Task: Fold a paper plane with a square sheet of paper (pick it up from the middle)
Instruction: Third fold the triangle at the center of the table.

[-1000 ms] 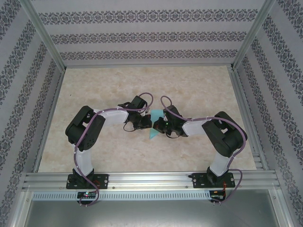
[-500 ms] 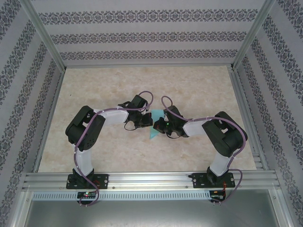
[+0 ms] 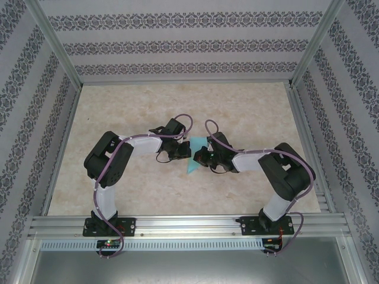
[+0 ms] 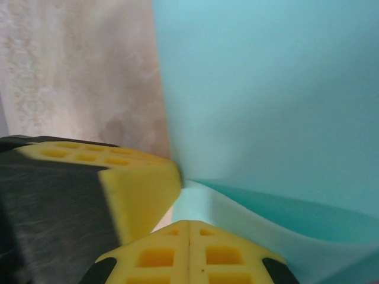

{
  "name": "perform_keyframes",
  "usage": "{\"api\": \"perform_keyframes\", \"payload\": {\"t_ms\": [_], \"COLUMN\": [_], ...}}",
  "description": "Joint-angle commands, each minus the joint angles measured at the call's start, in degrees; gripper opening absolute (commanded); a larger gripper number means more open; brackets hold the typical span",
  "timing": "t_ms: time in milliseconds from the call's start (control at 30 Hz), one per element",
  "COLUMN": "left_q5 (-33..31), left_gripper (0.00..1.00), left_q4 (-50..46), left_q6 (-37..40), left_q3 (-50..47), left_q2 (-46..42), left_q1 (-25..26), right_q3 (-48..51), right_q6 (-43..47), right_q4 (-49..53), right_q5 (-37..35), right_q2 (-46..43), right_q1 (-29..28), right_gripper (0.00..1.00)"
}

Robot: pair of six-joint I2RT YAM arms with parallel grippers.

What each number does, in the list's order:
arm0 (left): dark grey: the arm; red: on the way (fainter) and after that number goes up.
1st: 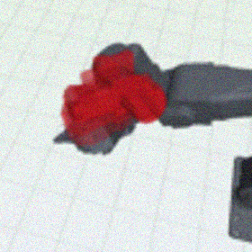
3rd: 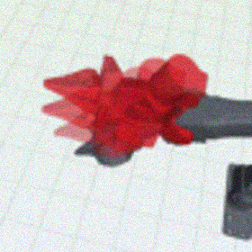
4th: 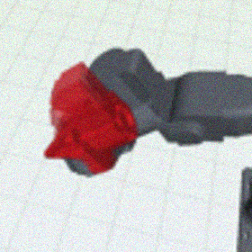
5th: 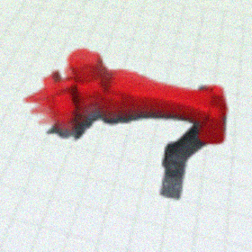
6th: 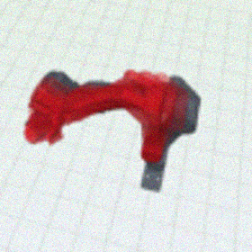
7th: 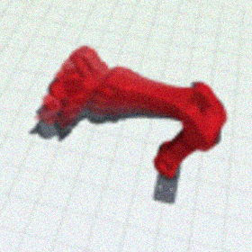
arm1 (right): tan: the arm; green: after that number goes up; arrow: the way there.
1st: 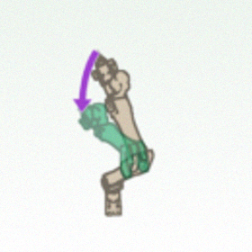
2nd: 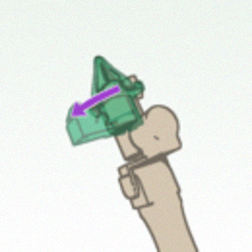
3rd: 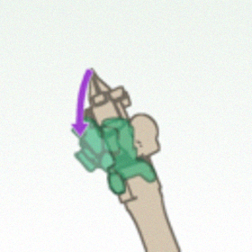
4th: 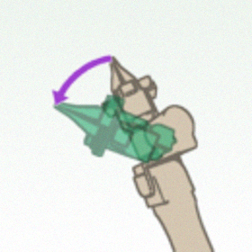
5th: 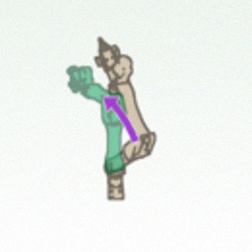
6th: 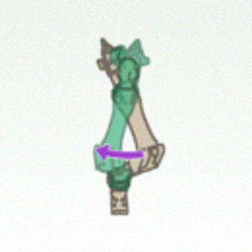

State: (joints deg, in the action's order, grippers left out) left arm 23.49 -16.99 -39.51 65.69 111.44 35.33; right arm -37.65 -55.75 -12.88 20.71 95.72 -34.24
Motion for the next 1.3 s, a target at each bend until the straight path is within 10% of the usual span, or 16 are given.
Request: {"api": "perform_keyframes", "payload": {"t_ms": [0, 1267], "left_q5": [-2.9, -2.5], "left_gripper": [0.00, 0.00], "left_q4": [-3.7, -4.5], "left_q6": [2.0, 2.7], "left_q3": [0.3, 0.6], "left_q2": [2.1, 2.5], "left_q1": [0.3, 0.5], "right_q3": [1.1, -3.0], "right_q6": [1.4, 3.5], "right_q4": [-0.1, 12.0], "right_q5": [-0.4, -5.7], "right_q2": [-4.4, -7.6], "right_q1": [1.4, 0.4], "right_gripper": [0.00, 0.00]}}
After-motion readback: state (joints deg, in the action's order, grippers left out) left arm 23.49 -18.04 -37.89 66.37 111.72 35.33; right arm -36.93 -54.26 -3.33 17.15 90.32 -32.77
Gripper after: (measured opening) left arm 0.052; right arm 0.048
